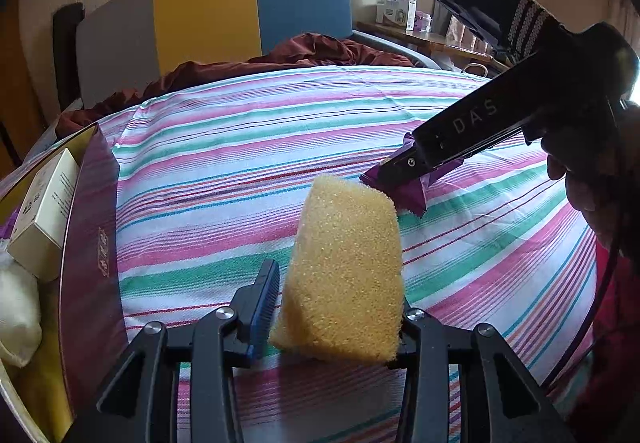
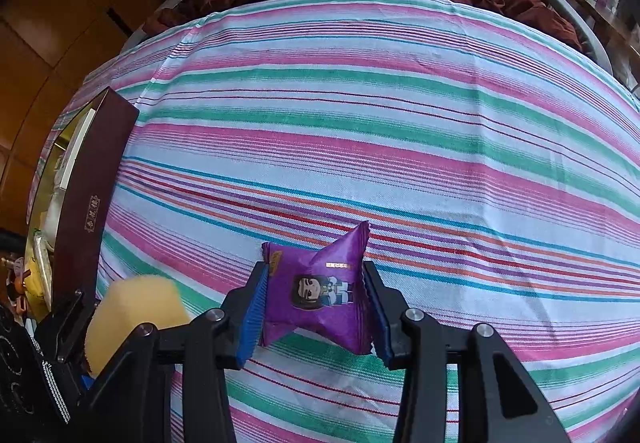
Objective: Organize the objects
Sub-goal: 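Carry the yellow sponge into the gold tray and open the left tool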
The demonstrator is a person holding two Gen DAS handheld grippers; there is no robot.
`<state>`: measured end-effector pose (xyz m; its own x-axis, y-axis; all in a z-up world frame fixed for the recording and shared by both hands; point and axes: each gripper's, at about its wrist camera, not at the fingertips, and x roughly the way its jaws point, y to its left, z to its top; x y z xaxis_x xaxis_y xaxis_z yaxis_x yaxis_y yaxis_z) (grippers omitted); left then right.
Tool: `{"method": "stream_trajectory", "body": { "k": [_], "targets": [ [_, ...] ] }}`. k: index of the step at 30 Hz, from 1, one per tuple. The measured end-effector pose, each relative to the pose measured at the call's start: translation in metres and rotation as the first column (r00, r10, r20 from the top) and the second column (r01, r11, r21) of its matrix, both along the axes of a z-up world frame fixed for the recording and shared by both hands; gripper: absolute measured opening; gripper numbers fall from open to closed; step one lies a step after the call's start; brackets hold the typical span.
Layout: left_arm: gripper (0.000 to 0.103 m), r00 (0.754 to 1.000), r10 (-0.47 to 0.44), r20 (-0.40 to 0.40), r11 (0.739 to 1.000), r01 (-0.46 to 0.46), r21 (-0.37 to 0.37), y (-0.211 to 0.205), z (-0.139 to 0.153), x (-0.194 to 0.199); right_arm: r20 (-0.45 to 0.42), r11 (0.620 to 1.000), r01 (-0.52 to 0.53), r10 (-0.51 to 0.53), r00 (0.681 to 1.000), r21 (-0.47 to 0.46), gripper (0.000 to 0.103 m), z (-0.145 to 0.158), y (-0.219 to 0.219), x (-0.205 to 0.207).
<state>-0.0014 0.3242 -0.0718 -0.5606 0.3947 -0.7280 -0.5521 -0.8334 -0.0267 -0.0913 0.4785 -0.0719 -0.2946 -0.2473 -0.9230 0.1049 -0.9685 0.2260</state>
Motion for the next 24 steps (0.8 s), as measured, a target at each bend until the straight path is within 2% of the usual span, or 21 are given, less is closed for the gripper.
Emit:
{"method": "stream_trajectory", "body": {
  "k": [7, 11, 15, 17, 24],
  "targets": [
    [0.042, 1.000, 0.000, -0.001, 1.000, 0.000, -0.002, 0.000, 0.000, 0.000, -0.006, 1.000, -0.010, 0.011, 1.000, 0.014, 0.045, 0.000, -0.001, -0.001],
    [0.037, 1.000, 0.003, -0.004, 1.000, -0.004, -0.023, -0.001, 0.003, 0.001, -0.011, 1.000, -0.013, 0.013, 1.000, 0.014, 0.045, 0.000, 0.000, -0.002],
    [0.037, 0.999, 0.018, 0.032, 1.000, -0.018, -0.021, -0.010, 0.010, 0.002, -0.018, 1.000, -0.017, 0.017, 1.000, 0.024, 0.045, 0.000, -0.001, -0.002],
    [0.036, 0.999, 0.025, 0.036, 1.000, -0.024, -0.011, -0.018, 0.019, 0.005, -0.023, 0.999, -0.019, 0.020, 1.000, 0.033, 0.045, 0.000, -0.003, -0.002],
    [0.036, 0.998, 0.064, 0.001, 0.992, -0.064, 0.106, -0.073, 0.079, 0.012, -0.036, 0.998, -0.027, 0.029, 0.999, 0.060, 0.045, 0.001, -0.007, -0.001]
  ]
}}
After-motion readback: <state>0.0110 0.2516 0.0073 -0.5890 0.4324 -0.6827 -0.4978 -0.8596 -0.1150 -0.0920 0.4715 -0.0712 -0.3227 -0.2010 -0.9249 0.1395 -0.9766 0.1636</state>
